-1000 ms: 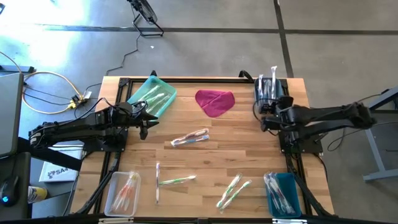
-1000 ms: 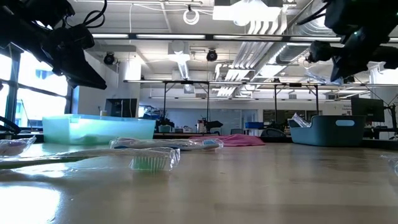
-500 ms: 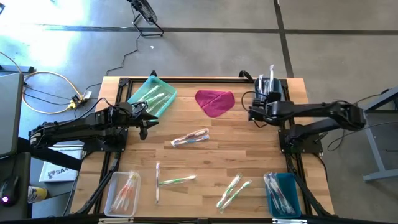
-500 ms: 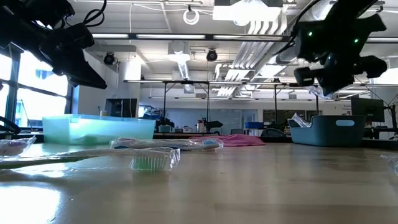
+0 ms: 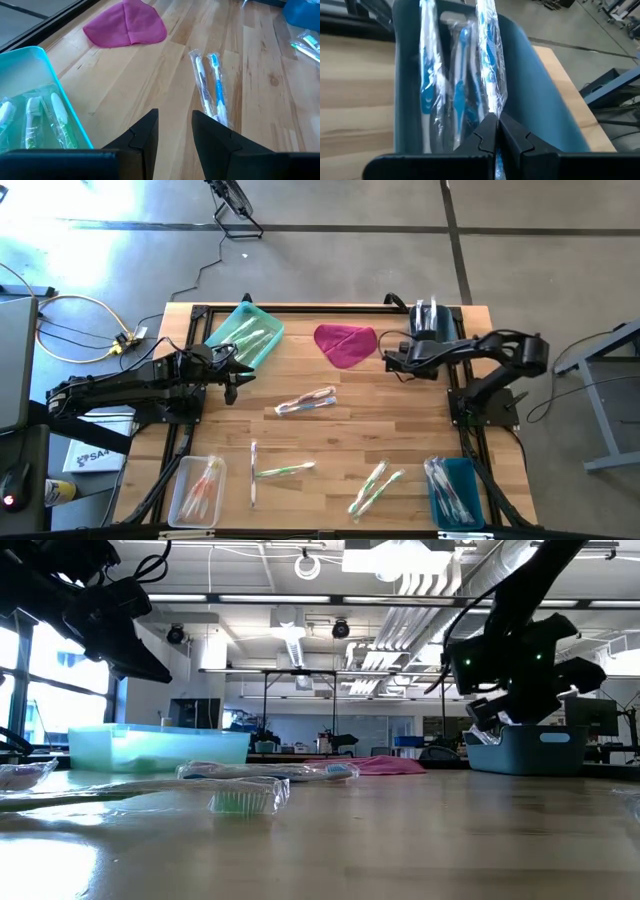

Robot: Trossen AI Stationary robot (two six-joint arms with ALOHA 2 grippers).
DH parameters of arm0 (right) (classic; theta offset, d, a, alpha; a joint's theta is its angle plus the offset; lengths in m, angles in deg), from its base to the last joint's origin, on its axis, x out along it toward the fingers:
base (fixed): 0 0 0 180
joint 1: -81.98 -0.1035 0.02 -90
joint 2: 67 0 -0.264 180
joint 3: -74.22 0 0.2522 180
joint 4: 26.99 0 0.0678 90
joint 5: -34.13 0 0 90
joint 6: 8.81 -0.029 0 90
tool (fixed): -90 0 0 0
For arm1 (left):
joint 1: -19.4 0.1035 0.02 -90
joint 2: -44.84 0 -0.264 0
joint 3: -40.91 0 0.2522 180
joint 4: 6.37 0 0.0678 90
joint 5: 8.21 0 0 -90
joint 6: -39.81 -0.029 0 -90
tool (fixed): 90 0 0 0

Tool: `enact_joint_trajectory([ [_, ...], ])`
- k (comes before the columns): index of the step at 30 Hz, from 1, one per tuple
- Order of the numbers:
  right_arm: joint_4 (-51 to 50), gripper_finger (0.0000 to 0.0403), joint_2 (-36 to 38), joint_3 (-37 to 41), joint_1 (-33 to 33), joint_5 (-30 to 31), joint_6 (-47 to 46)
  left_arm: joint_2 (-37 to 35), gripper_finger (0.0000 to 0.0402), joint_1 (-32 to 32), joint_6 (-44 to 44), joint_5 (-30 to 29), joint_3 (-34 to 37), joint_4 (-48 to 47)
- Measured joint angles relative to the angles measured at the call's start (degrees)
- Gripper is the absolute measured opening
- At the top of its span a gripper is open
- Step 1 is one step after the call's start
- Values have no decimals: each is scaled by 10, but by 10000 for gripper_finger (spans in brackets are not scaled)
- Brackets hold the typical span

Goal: Pick & Place Toothbrushes
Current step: Put the blue toothbrush to the light blue bin

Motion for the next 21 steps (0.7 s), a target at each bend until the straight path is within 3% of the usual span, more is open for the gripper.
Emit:
enact_joint_trajectory([
  [21, 29, 4, -25, 0, 0, 0, 32, 0, 116, 0, 0, -2, 0, 0],
])
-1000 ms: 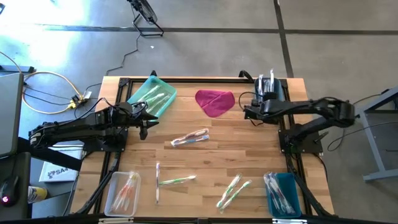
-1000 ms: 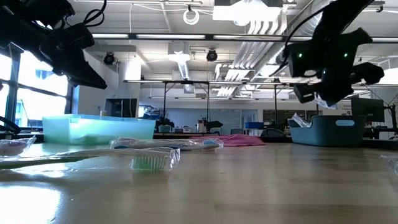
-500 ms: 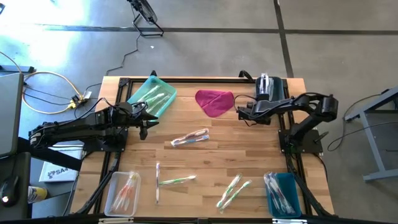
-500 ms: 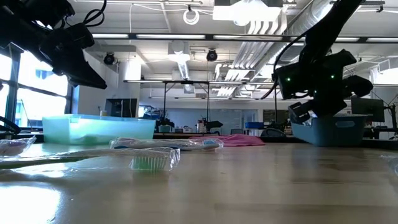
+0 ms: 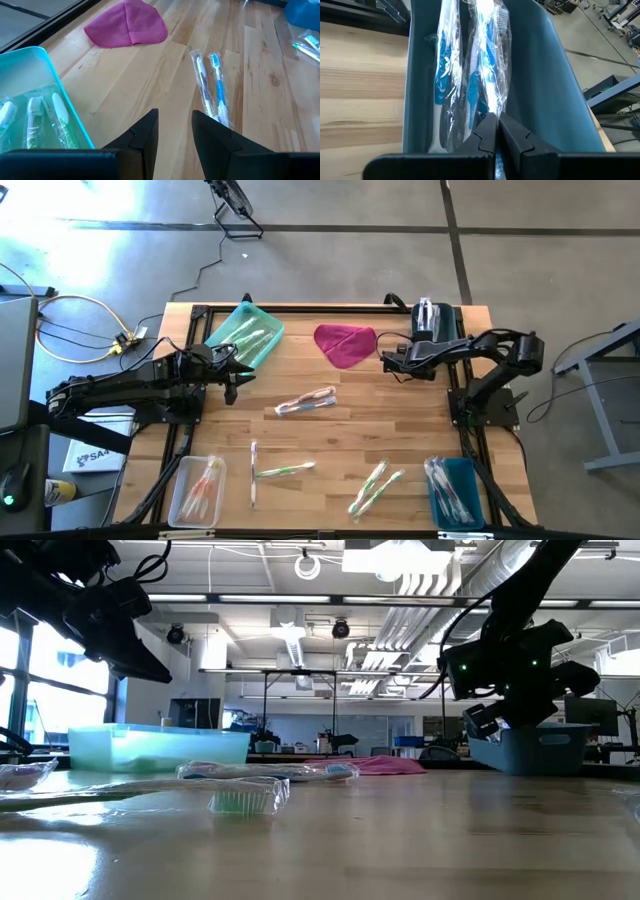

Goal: Pick & Place Toothbrushes
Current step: Put the blue toothbrush to the light blue bin

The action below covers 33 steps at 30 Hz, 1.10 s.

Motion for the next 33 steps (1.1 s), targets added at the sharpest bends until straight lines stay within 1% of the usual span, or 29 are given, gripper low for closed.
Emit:
enact_joint_trajectory([
  [16, -2, 4, 0, 0, 0, -4, 0, 0, 116, 0, 0, 0, 0, 0],
  [25, -2, 4, 1, 0, 0, -32, 33, 0, 116, 0, 0, 0, 0, 0],
  [33, -2, 4, 1, 0, 0, -33, 33, 0, 116, 0, 0, 0, 0, 0],
])
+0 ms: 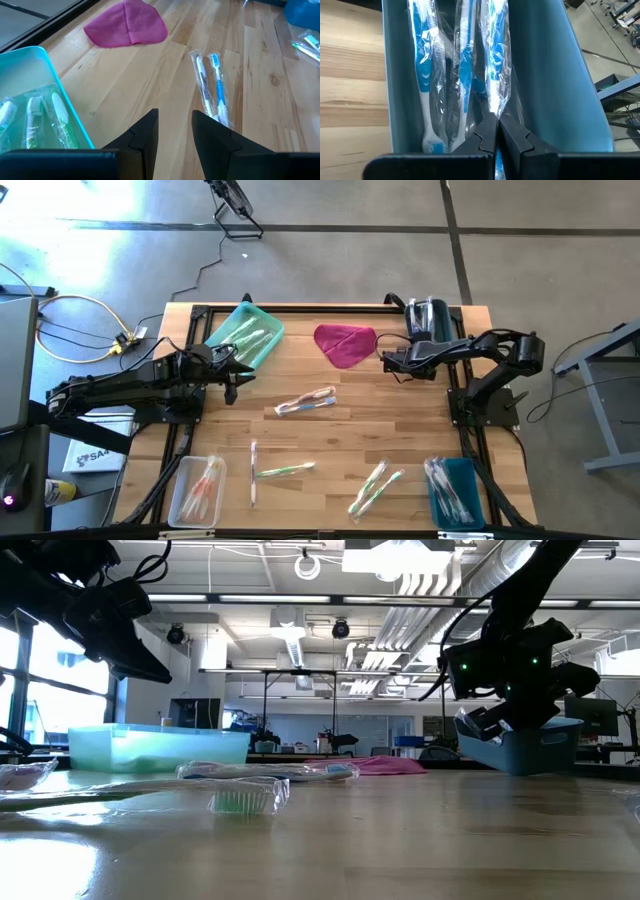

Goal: Pick & Place Toothbrushes
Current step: Put the blue toothbrush to the light blue bin

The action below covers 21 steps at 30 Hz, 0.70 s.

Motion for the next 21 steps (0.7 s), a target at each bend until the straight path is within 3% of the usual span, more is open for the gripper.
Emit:
enact_joint_trajectory([
  [21, 3, 4, -1, 0, 0, -40, 40, 0, 116, 0, 0, 2, 0, 0],
])
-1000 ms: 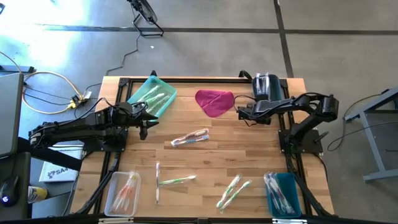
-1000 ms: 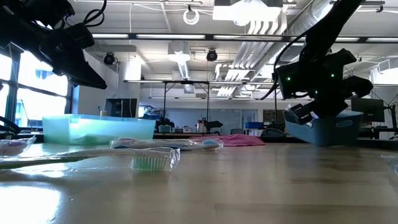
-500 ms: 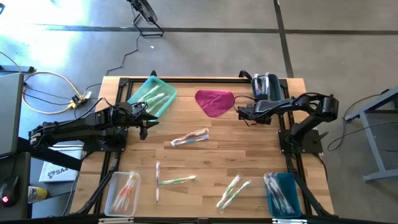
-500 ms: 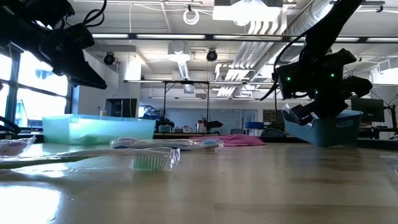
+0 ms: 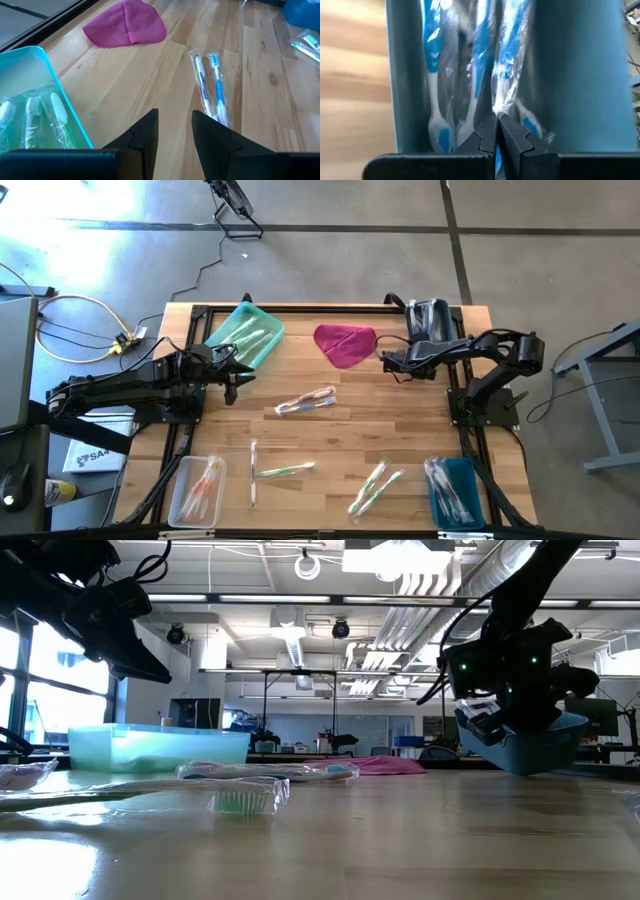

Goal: Pick & Place Toothbrushes
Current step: Put the blue toothbrush to the light blue bin

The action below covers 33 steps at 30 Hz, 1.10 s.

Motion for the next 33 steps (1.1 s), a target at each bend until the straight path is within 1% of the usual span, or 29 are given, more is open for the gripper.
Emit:
enact_joint_trajectory([
  [2, 3, 7, 0, 0, 0, -9, 13, 0, 116, 0, 0, 0, 0, 0],
  [4, 8, 20, 0, 0, 0, -11, 18, 0, 116, 0, 0, 0, 0, 0],
  [6, 15, 43, 0, 0, 0, -11, 18, 0, 116, 0, 0, 0, 0, 0],
  [12, 16, 132, 0, 0, 0, 0, 17, 0, 116, 0, 0, -1, 0, 0],
  [14, 16, 150, 0, 0, 0, 4, 18, 0, 116, 0, 0, -3, 0, 0],
  [16, 16, 158, 0, 0, 0, 5, 18, 0, 116, 0, 0, -3, 0, 0],
  [18, 14, 156, 0, 0, 0, 9, 20, 0, 116, 0, 0, -3, 0, 0],
  [21, 14, 139, 6, 0, 0, 11, 37, 0, 116, 0, 0, -3, 0, 0],
  [28, 14, 65, 59, 0, 0, 19, 58, 0, 116, 0, 0, -2, 0, 0],
  [31, 21, 39, 95, 0, 0, 26, 91, 0, 116, 0, 0, -2, 0, 0],
  [33, 29, 26, 121, 0, 0, 7, 123, 0, 116, 0, 0, -2, 0, 0],
])
